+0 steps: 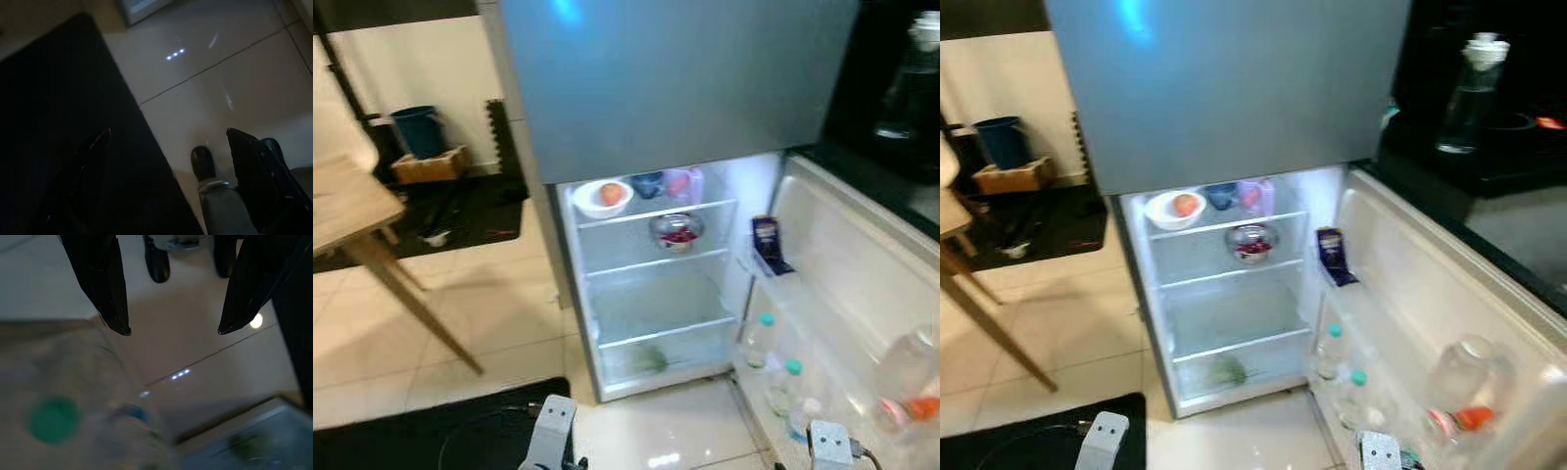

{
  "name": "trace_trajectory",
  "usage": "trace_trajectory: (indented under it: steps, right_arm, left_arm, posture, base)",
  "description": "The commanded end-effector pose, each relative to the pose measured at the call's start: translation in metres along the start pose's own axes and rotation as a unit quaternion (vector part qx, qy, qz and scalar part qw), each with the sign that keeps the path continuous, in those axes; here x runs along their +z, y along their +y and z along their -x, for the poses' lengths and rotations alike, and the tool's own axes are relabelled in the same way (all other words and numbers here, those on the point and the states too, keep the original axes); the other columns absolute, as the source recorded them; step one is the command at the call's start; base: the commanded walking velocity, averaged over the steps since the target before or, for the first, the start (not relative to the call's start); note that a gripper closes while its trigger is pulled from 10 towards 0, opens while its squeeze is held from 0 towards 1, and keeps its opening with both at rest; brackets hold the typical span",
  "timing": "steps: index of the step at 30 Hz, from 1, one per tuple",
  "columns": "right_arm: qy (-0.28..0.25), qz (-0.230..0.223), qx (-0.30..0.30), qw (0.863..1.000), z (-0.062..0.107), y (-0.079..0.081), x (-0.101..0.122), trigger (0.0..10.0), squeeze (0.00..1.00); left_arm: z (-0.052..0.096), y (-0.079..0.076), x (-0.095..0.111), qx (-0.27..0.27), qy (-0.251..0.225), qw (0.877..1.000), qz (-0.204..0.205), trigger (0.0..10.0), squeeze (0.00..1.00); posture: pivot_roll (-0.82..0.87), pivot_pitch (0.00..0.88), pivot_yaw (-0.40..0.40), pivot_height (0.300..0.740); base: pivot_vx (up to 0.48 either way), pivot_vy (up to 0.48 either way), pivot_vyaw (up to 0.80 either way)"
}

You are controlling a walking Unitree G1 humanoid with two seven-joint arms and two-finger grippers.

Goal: Restocking fridge

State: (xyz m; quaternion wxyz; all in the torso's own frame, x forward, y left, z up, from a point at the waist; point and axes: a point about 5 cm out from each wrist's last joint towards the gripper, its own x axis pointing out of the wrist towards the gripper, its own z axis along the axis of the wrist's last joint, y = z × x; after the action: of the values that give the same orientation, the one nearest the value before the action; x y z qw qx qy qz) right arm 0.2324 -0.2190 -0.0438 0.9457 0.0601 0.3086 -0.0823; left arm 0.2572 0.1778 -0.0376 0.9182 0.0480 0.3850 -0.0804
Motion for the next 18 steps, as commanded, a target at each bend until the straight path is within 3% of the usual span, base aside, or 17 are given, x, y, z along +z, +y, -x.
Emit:
trace_trajectory:
  steps: [1,18]
  right_arm:
    - [0.008,-0.007,-0.006,1.000,0.0026,-0.0023,-0.0070,10.0,0.00]
    - [0.008,-0.010,-0.005,1.000,0.0037,-0.0019,-0.0094,10.0,0.00]
  left_arm:
    - [0.0012,0.0042,-0.0041,0.002,0.011,1.000,-0.010,10.0,0.00]
    - [0.0025,0.0081,-0.0055,0.001,0.012,1.000,-0.016,10.0,0.00]
  posture:
    - [-0.11,0.090,0.076,0.734]
    - [-0.11,0.072,0.081,0.734]
  base:
    - [0.000,0.000,-0.80]
    - [0.000,0.000,-0.80]
